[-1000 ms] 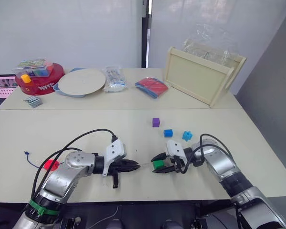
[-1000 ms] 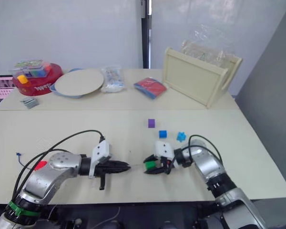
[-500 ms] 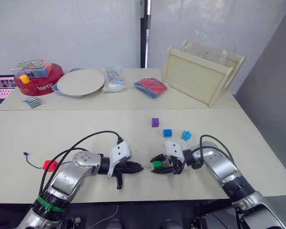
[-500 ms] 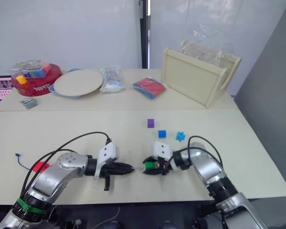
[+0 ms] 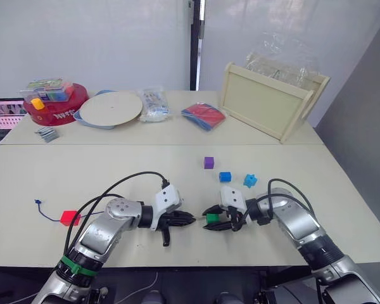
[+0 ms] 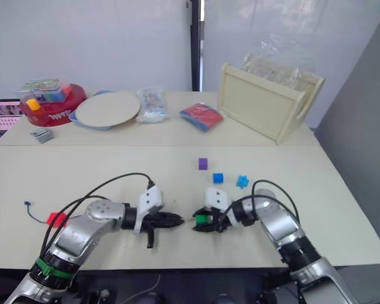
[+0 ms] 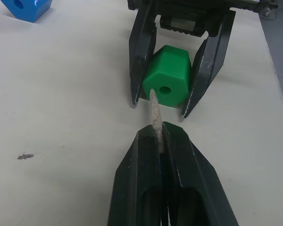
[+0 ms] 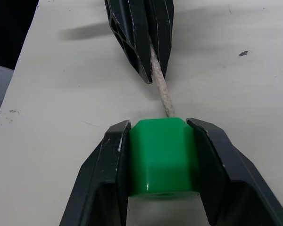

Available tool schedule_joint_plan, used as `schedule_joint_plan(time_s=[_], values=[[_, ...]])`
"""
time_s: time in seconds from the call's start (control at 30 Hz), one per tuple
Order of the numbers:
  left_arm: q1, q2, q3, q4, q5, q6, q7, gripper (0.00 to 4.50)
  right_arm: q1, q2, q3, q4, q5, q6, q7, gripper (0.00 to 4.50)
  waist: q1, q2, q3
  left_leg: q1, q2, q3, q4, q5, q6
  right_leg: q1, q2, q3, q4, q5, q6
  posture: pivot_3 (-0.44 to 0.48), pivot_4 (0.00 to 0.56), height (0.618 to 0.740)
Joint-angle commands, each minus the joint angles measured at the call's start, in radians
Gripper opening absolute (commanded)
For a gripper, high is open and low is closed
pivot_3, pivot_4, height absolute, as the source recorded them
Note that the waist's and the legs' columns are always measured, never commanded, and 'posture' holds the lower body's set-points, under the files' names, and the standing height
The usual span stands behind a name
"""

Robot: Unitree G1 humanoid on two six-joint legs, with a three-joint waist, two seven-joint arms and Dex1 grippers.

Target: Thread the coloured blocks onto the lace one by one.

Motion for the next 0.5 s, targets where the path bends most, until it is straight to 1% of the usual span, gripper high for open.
schedule_joint_plan(time_s=[0.03,0.13,0.23,0.37,0.5], values=[[-0.01,-0.009,-0.01,-0.055,-0.029,-0.013,-0.024,0.0,0.006,0.018,0.009,-0.031,-0.004,0.003,-0.017,1.39,0.0,0.0,0.0,0.0,0.0,0.0,0.0,0.0,0.0,0.0,0.0,0.0,0.0,0.0,0.0,0.0,0.15,0.74],[0.01,0.03,0.014,-0.07,-0.036,-0.012,-0.038,0.0,0.012,0.012,0.008,-0.014,-0.017,-0.005,-0.02,1.39,-0.002,0.0,0.0,0.0,0.0,0.0,0.0,0.0,0.0,0.0,0.0,0.0,0.0,0.0,0.0,0.0,0.15,0.74],[0.018,0.038,0.018,-0.086,-0.042,-0.005,-0.039,0.0,0.013,0.015,0.004,-0.011,-0.017,-0.004,-0.023,1.39,-0.01,0.0,0.0,0.001,0.001,0.0,0.0,0.0,0.0,0.0,0.001,0.0,0.001,0.0,0.0,0.0,0.15,0.74],[0.017,0.032,0.017,-0.089,-0.044,-0.002,-0.033,0.0,0.014,0.017,0.006,-0.016,-0.015,0.0,-0.021,1.38,-0.011,0.0,0.0,0.0,0.001,0.0,0.0,0.0,0.0,0.0,0.001,0.0,0.001,0.0,0.0,0.0,0.15,0.74],[0.005,0.004,-0.001,-0.078,-0.036,-0.004,-0.024,0.0,0.012,0.018,0.01,-0.026,-0.012,0.008,-0.016,1.38,-0.011,0.0,0.0,0.0,0.001,0.0,0.0,0.0,0.0,0.0,0.001,0.0,0.001,0.0,0.0,0.0,0.15,0.74]])
